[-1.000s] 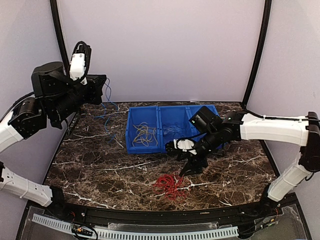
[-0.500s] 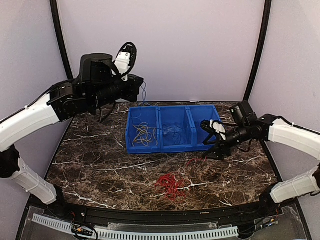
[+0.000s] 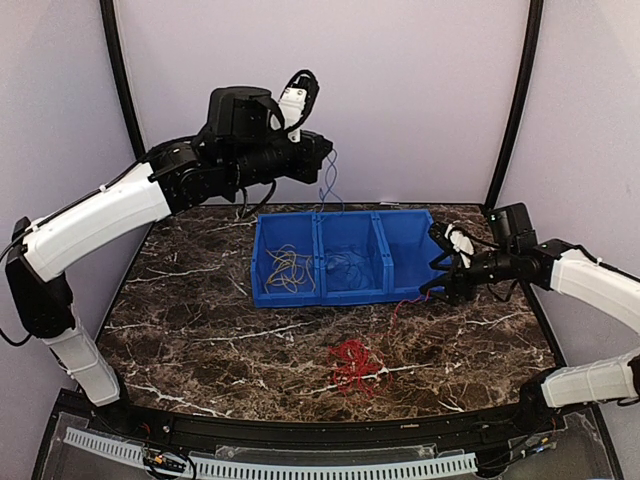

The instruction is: Untangle the cables

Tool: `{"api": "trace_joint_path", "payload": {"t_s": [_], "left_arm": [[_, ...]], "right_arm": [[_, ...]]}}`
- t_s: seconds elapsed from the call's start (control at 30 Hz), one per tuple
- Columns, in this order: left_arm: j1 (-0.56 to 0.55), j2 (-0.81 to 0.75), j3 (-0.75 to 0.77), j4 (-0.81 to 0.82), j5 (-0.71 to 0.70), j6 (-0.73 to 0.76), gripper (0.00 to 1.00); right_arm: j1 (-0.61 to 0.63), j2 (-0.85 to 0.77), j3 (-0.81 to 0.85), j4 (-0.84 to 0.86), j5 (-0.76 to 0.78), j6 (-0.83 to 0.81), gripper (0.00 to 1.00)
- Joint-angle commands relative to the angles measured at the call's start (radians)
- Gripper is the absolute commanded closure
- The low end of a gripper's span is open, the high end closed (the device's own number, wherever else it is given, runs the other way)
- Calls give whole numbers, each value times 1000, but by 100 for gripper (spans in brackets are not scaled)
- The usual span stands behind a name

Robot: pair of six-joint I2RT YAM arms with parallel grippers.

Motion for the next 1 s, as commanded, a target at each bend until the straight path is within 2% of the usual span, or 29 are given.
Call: {"api": "trace_joint_path", "payload": {"t_s": [0.0, 0.27, 0.37, 0.5, 0.97], "left_arm": [[24, 46, 50, 54, 66, -13, 100], [46, 114, 80, 131, 105, -32, 100], [54, 142, 87, 155, 121, -48, 100], [65, 178, 103, 188, 154, -64, 100], [166, 374, 109, 289, 282, -187, 100]], "right_arm": [[-5, -10, -17, 48, 21, 0, 21], [-5, 3, -26, 16, -29, -61, 21], [-5, 21, -34, 0, -2, -109, 21], [-3, 35, -29, 1, 50, -111, 21], [-3, 45, -29, -5, 37, -114, 21]]}}
